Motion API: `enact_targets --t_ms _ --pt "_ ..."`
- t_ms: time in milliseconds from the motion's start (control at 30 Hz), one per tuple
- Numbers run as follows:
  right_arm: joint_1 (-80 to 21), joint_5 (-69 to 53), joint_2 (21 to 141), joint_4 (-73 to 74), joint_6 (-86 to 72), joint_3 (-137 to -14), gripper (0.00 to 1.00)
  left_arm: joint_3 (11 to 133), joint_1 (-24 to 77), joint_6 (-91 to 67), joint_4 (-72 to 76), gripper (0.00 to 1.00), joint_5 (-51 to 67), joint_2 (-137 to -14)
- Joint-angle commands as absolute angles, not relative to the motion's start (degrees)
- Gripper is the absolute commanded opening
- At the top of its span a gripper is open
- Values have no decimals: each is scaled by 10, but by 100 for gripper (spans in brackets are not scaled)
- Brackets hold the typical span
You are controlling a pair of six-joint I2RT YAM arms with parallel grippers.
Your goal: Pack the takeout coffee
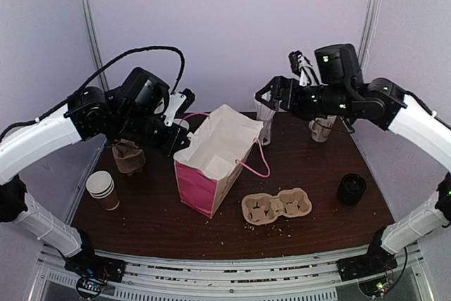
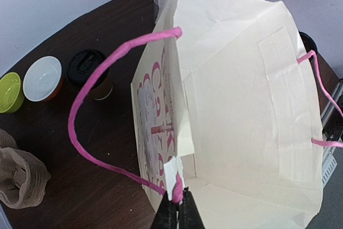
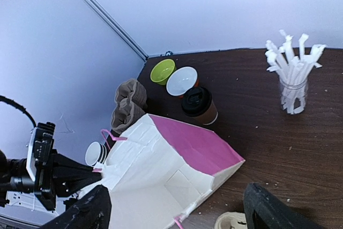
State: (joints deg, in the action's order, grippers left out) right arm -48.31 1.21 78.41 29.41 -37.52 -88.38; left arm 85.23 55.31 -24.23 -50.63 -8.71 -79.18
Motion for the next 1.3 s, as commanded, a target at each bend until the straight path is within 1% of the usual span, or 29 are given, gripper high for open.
enact_targets --t_ms 0,133,267,333,500,667,833,1033,1267 --pt "-467 35 705 333 -312 -809 87 869 549 -194 -491 0 -76 -782" --pt "-463 56 664 382 -329 -719 83 847 549 -165 -472 0 -83 -761" --pt "-463 12 661 380 -358 -627 78 819 549 -133 -454 0 -95 -733" --pt "-463 -14 677 372 -362 -602 77 808 549 -123 -448 0 -104 -722" --pt "-467 -52 752 381 -352 -607 77 783 549 -108 -431 0 -116 -709" --pt "-481 -51 835 390 -339 -627 79 753 549 -101 -408 0 -117 -696" --pt "-482 -43 892 386 -330 -633 79 747 549 -90 -404 0 -115 -692" --pt "-484 -58 925 384 -327 -636 76 745 549 -84 -403 0 -109 -684" --pt "-483 -59 947 368 -327 -619 70 747 549 -86 -403 0 -104 -685"
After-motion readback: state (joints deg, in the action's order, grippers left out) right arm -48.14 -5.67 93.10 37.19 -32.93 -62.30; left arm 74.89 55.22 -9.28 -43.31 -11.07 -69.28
